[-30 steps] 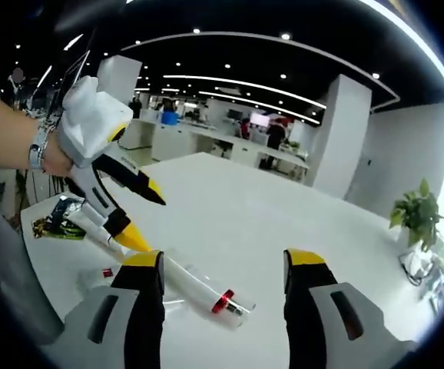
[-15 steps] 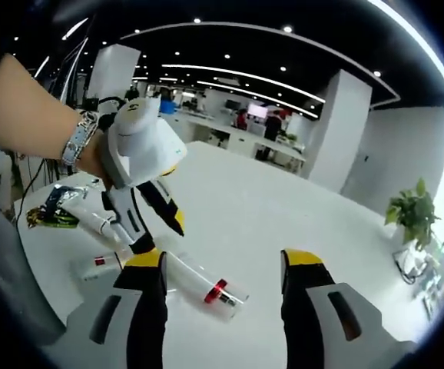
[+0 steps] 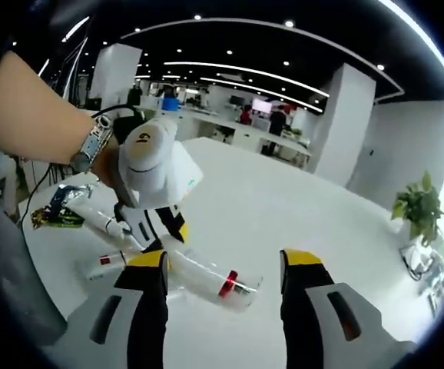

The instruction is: Arrange the skincare products in the storage area until every visible bottle or jar stands upright without overlapping.

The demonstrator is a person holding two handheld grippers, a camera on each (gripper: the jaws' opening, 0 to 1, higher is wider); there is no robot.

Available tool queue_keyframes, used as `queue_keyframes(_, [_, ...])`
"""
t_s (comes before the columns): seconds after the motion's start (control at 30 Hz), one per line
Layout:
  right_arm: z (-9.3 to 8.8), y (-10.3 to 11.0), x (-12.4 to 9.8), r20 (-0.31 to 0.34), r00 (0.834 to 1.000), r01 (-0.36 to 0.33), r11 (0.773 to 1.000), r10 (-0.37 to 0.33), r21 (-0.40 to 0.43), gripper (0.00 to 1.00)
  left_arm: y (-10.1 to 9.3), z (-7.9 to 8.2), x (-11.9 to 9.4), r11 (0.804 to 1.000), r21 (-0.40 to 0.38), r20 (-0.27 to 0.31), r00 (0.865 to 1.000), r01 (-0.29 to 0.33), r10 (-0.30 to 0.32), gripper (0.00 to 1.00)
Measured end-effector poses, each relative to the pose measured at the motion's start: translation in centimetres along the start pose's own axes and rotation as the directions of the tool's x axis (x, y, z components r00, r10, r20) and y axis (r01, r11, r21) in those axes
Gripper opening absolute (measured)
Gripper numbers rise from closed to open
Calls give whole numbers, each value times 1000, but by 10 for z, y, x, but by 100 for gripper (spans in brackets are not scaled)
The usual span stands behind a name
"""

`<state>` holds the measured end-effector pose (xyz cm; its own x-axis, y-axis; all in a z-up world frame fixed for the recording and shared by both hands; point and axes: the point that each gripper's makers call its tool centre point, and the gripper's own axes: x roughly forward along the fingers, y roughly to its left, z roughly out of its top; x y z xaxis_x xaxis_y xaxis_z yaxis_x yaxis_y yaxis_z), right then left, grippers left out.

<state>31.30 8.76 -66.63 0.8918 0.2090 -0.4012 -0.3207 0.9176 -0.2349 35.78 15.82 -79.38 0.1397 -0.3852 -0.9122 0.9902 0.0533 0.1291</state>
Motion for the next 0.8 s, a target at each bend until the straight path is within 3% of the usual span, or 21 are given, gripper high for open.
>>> queue_keyframes(0.1, [-3,-3,1,-10,1000,-8,999,8,49,57,-6,-2,-1,999,39,-1,1000,1,-1,29])
queue_keyframes(0.23, [-4,-7,-3,-14,1000,-26,992,28,126,57,-13,-6,-2,997,78,-43,999,2,2,29])
queue_keyframes(0.33, [0,-5,-3,12,995,-100,961,100,257,57,-18,-8,-3,996,85,-56,998,3,2,29])
queue_keyframes(0.4, [3,-15,0,47,991,-130,973,123,191,56,-23,-10,-5,998,68,-66,998,15,-10,29])
queue_keyframes(0.47, [-7,-20,4,29,983,-182,980,180,85,51,-28,-12,-5,997,67,-68,998,22,-18,29])
queue_keyframes(0.53, [-25,-20,9,-17,964,-266,963,267,47,46,-31,-12,-5,997,74,-68,998,24,-19,29])
queue_keyframes(0.63, [-57,-24,16,-105,933,-347,938,344,-9,48,-36,-13,-5,997,66,-67,997,29,-24,29])
queue_keyframes(0.67, [-71,-21,16,-150,906,-406,913,397,-38,47,-36,-13,-6,998,63,-64,998,27,-23,29])
queue_keyframes(0.77, [-94,-16,18,-231,859,-479,877,457,-48,46,-37,-13,-6,999,47,-51,999,22,-19,29])
queue_keyframes(0.8, [-102,-12,19,-257,835,-520,850,486,-83,46,-38,-13,-6,999,44,-46,999,24,-22,29])
